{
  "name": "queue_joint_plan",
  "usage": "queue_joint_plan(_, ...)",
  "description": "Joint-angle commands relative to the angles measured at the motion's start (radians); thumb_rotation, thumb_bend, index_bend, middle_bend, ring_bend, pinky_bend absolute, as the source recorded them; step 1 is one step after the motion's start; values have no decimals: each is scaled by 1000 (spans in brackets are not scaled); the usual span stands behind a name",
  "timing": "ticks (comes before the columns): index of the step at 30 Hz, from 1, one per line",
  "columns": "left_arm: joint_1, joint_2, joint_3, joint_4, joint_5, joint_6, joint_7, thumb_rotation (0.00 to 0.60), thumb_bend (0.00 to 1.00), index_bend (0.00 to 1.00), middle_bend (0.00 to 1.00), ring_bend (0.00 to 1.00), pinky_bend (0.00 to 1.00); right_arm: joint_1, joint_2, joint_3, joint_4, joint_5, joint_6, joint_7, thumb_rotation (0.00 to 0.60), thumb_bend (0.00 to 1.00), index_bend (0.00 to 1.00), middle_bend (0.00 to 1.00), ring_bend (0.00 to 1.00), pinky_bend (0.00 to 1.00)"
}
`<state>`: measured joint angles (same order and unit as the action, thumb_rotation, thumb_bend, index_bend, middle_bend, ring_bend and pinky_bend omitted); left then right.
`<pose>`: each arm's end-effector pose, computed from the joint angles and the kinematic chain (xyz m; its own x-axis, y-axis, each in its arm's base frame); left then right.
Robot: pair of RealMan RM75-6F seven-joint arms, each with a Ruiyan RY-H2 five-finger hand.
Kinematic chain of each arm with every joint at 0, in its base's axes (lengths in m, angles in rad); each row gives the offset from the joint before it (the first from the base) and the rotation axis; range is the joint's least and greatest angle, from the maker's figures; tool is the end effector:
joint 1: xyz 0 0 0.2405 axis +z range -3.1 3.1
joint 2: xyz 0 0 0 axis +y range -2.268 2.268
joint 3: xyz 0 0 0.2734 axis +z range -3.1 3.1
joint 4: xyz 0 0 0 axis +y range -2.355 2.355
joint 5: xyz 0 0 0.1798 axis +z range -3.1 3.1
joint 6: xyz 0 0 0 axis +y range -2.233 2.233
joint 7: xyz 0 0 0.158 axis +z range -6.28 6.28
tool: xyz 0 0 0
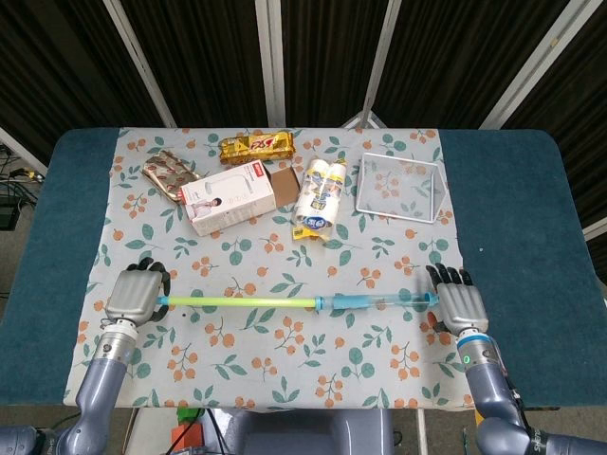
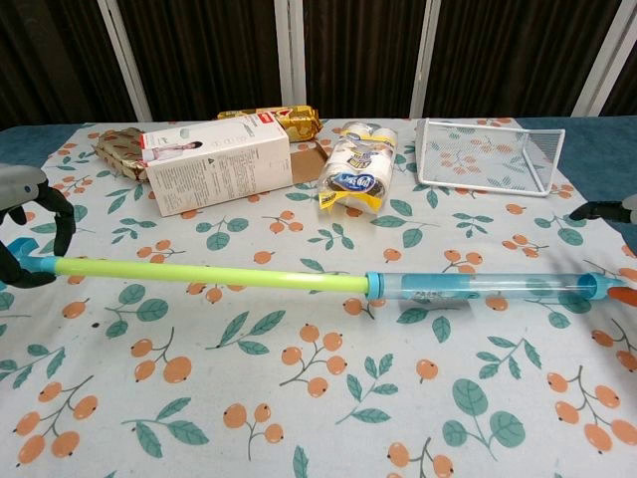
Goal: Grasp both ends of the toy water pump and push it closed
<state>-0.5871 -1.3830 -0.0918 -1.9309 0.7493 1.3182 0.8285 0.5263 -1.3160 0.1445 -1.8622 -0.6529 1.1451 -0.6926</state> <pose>-0.2126 0.2931 0.0667 0.5489 0.3356 0.7656 0.8227 -0.0551 -0.5657 -0.2536 -0.2919 0.0752 0.4120 -0.4438 0.7958 -0.8688 0.0719 0.4899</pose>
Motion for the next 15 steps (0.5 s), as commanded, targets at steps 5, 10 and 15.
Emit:
queue_joint_plan(5, -2, 4, -1, 7, -9, -2, -8, 600, 553, 602, 266, 151, 250, 28, -45, -13, 58, 41, -9, -6, 600, 418, 59, 0, 0, 0)
queue_joint_plan(10, -5, 10, -5, 13, -17, -6, -16, 600, 553, 603, 267, 151, 250, 38, -64, -20, 90, 45, -8, -3, 600, 418, 149, 0, 0, 0)
queue_joint_plan(15, -7, 20, -4, 10, -16, -7, -22, 600, 553, 603, 267, 151, 250, 44, -76, -28, 119, 58, -13, 3, 600, 418, 233, 0, 0, 0)
